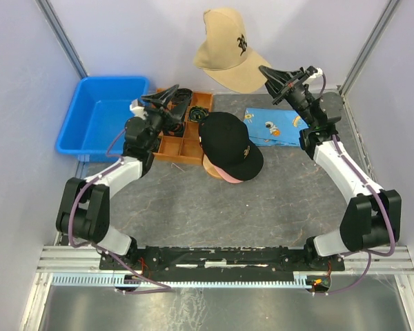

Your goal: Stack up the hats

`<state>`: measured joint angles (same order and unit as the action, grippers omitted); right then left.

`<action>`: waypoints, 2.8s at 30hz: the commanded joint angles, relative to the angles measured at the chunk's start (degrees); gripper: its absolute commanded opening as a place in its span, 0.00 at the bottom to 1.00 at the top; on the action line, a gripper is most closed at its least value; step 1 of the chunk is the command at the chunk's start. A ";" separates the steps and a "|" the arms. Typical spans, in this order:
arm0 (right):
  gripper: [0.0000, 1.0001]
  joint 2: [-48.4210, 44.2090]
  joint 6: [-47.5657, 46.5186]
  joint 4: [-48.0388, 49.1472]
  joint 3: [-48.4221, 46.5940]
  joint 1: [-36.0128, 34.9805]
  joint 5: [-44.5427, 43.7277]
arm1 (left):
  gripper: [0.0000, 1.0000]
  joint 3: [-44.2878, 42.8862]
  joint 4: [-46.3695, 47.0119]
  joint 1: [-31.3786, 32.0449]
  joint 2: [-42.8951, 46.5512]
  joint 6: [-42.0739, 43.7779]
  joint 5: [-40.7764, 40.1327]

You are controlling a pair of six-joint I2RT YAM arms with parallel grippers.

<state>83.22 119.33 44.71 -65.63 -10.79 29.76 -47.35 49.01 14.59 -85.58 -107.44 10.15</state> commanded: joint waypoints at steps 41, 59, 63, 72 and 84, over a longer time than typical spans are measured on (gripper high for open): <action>0.00 -8.72 20.54 12.22 13.08 -1.06 -2.95 | 0.11 -23.39 27.52 13.11 -16.03 -22.84 -13.52; 0.00 -15.55 7.97 2.01 24.73 6.26 12.67 | 0.06 -19.18 40.24 4.53 -18.85 -29.23 -2.31; 0.00 -17.81 5.72 -0.85 28.67 6.46 14.07 | 0.05 -21.65 41.75 4.52 -21.56 -29.96 1.95; 0.00 -25.79 -5.34 -13.63 35.71 6.66 14.08 | 0.04 -20.31 48.48 4.06 -26.95 -33.51 6.07; 0.00 -30.86 -22.61 -25.58 38.65 6.59 13.40 | 0.03 -20.74 50.16 2.85 -32.17 -33.23 15.00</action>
<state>53.08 104.44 21.12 -28.08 -3.99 38.98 -66.81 88.18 19.73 -117.49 -118.76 24.21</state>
